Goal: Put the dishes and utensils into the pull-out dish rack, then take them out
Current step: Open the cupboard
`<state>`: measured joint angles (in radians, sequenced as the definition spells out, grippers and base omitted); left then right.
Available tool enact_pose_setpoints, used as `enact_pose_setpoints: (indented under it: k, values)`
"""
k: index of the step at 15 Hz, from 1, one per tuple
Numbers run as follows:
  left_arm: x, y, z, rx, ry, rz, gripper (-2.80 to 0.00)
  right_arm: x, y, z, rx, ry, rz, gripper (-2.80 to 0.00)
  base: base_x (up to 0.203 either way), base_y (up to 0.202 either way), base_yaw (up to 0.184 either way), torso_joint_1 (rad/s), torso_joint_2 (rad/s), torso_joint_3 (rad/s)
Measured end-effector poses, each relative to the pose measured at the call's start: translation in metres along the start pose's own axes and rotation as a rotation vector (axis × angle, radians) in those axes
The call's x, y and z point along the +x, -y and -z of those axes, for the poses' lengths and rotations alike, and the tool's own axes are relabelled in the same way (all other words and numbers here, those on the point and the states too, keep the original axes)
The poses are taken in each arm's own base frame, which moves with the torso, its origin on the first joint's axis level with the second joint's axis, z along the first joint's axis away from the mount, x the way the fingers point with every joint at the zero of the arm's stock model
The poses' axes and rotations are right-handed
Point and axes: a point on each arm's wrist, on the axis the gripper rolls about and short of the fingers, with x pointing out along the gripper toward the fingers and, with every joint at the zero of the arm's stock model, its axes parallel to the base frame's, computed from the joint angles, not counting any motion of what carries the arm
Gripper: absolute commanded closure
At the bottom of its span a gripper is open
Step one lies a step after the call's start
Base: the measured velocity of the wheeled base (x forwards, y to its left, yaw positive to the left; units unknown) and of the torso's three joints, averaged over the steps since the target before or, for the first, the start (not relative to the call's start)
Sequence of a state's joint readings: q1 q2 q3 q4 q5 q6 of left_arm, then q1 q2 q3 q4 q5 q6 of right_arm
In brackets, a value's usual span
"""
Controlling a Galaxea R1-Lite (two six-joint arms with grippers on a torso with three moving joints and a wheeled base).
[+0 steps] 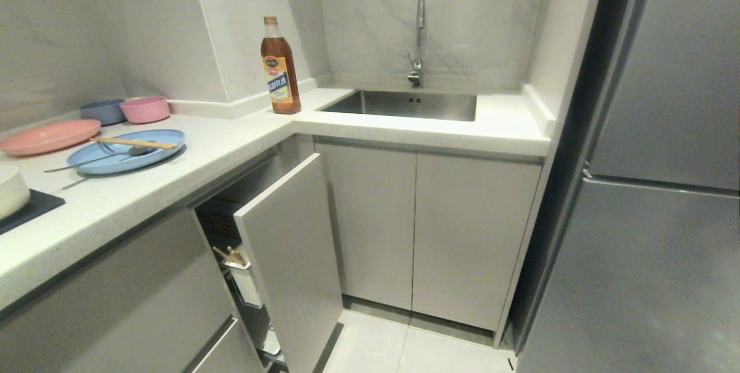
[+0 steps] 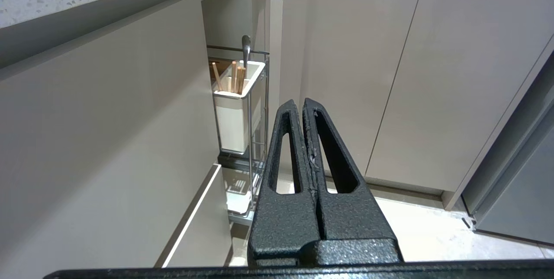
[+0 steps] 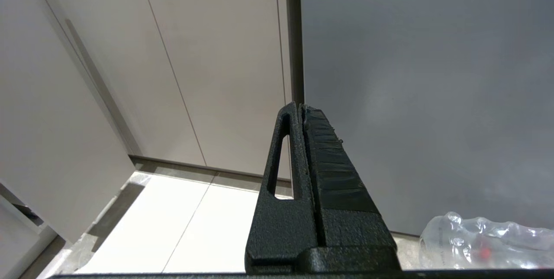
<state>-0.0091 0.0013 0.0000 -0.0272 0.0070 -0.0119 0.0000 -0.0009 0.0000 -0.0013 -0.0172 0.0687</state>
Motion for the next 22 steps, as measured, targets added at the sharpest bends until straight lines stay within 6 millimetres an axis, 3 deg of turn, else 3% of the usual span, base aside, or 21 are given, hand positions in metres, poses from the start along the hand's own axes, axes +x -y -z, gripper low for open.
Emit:
enact_pose_setpoints:
  k: [15,18,22]
  values:
    - [0.0,0.0,-0.002,0.005,0.011,-0.013,0.0,0.0,0.0,0.0,0.0,0.0,0.0,0.0,0.0,0.0,0.0,0.0,0.0,0.0]
    - [-0.011,-0.001,-0.035,-0.014,0.094,-0.039,0.0,0.0,0.0,0.0,0.0,0.0,0.0,0.0,0.0,0.0,0.0,0.0,0.0,0.0]
    - [-0.031,0.0,-0.121,0.012,0.205,-0.067,0.0,0.0,0.0,0.0,0.0,0.0,0.0,0.0,0.0,0.0,0.0,0.0,0.0,0.0]
